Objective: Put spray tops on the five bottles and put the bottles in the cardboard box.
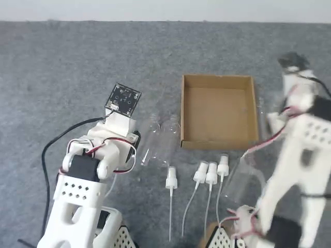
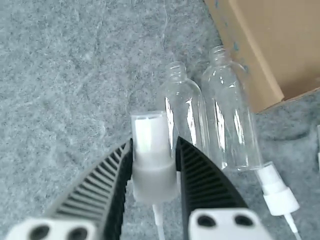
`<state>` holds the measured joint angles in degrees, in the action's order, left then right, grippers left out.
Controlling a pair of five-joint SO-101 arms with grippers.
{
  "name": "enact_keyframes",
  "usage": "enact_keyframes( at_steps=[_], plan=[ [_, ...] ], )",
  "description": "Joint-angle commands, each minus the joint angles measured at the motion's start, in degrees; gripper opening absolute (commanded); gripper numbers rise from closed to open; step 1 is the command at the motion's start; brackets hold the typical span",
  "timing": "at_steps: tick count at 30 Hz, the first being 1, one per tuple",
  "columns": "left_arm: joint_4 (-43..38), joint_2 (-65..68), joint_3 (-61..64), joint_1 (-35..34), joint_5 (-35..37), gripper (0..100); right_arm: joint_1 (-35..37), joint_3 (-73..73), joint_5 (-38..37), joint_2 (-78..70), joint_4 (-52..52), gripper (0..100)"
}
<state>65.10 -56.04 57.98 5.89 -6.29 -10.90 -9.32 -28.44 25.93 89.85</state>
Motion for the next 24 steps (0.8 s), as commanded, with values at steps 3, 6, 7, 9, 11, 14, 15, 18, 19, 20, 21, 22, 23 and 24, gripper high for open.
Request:
enact_keyframes(
  at_steps=[3,6,7,9,11,14,15,18,19,20,21,22,23,24],
  plan=[
    [4.48,-2.2,-12.88,-0.35,-0.18,8,22.29,-3.96,10.11,11.47,-2.33,0.6],
    [9.85,-2.11,-23.69,-0.35,1.05,8,30.99,-6.59,14.33,11.82,-6.2,0.6],
    [11.08,-2.11,-27.21,-0.35,1.85,8,33.36,-7.65,15.47,12.09,-7.96,0.6],
    [12.22,-2.11,-33.1,-0.35,2.29,8,38.29,-10.46,16.7,12.44,-12.44,0.6],
    [12.04,-2.02,-37.05,-0.35,2.46,8,42.33,-13.36,16.62,12.35,-17.19,0.6],
    [12.04,-1.76,-42.51,-0.35,2.64,8,45.76,-18.73,16.62,12.35,-25.54,0.6],
    [12.04,-1.76,-44.09,-0.35,2.9,8,46.46,-20.57,16.62,12.35,-27.74,0.6],
    [11.87,-1.67,-48.22,-2.29,6.59,8,48.31,-25.67,16.62,12.35,-32.4,0.6],
    [10.81,-1.67,-48.84,-3.43,7.82,8,48.92,-27.08,16.62,12.44,-33.54,0.6],
    [9.32,-1.67,-49.01,-4.48,9.05,8,49.63,-28.31,16.62,12.44,-34.59,0.8],
    [7.38,-1.67,-49.01,-5.54,10.46,8,50.24,-29.19,16.62,12.44,-35.38,0.7],
    [5.54,-1.67,-49.01,-6.42,11.87,8,50.86,-29.63,16.62,12.44,-36.09,0.7],
    [3.96,-1.67,-49.01,-7.03,13.45,8,51.82,-29.63,16.62,12.44,-36.79,0.7],
    [2.55,-1.67,-48.92,-7.38,15.12,8,53.41,-29.8,16.7,12.35,-37.93,0.7]
  ],
)
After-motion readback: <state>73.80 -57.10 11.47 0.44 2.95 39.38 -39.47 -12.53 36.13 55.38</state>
